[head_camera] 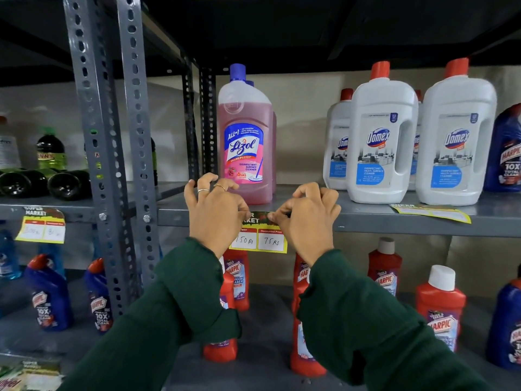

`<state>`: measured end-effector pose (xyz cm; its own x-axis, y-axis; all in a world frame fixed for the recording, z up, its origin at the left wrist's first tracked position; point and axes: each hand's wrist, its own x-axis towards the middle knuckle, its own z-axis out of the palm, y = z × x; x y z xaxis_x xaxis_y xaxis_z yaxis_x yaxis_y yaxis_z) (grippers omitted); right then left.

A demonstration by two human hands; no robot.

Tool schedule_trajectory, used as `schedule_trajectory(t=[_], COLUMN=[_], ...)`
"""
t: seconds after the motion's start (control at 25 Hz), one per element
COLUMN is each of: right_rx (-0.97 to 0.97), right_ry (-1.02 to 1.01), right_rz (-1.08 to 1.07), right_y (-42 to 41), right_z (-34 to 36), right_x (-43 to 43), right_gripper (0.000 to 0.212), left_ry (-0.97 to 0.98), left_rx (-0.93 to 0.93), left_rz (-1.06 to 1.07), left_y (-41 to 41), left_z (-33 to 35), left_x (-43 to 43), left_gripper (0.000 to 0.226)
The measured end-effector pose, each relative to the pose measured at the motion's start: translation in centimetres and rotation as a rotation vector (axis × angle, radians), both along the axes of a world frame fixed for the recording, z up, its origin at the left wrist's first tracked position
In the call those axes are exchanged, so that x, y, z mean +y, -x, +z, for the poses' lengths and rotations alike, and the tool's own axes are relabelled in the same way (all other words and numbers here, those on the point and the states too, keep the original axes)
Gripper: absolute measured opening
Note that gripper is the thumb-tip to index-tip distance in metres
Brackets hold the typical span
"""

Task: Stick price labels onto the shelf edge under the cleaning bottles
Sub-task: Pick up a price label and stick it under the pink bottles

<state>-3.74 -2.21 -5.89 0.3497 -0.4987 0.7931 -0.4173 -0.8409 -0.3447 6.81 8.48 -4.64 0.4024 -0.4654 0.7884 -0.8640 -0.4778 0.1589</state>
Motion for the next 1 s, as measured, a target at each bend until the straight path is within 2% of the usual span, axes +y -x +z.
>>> schedule_trajectory(t=[0.12,0.24,0.32,0.44,0.64,0.88,1.0], right_rx=[-0.012,-0.019,0.016,0.061,-0.057,0.009,0.045], right_ry=[0.035,0.074,0.085,0.074,0.003,-0.091,-0.143], right_rz=[-0.044,-0.032,-0.021,-0.062,0.039,0.076,0.115], right_y=[0.0,-0.2,-0.3,-0.3,0.1,0.8,1.0], right_z=[-0.2,0.0,0.0,-0.5,-0.3,0.4,0.7], right_x=[0.0,0.0,-0.1,-0.5,-1.1,-1.9,-2.2], right_gripper=[0.022,0.028,0.038,0.048,0.033,0.01,0.009], left_ry=[0.015,-0.025,-0.02,0.084,0.141,0.161,0.142], left_rx=[0.016,0.089,0.134,0.146,0.135,0.129,0.105], left_rz=[-0.023,-0.078,-0.116,-0.121,-0.075,-0.035,-0.015], left_y=[-0.1,-0.6,-0.7,-0.6,-1.8,-3.6,-3.8], left_z=[0.0,0.2,0.1,-0.8,-1.3,-1.3,-1.3], left_x=[-0.1,-0.3,-0.6,-1.0,-0.6,1.6,2.0], left_gripper=[0.006,0.028,0.027,0.022,0.019,0.014,0.013])
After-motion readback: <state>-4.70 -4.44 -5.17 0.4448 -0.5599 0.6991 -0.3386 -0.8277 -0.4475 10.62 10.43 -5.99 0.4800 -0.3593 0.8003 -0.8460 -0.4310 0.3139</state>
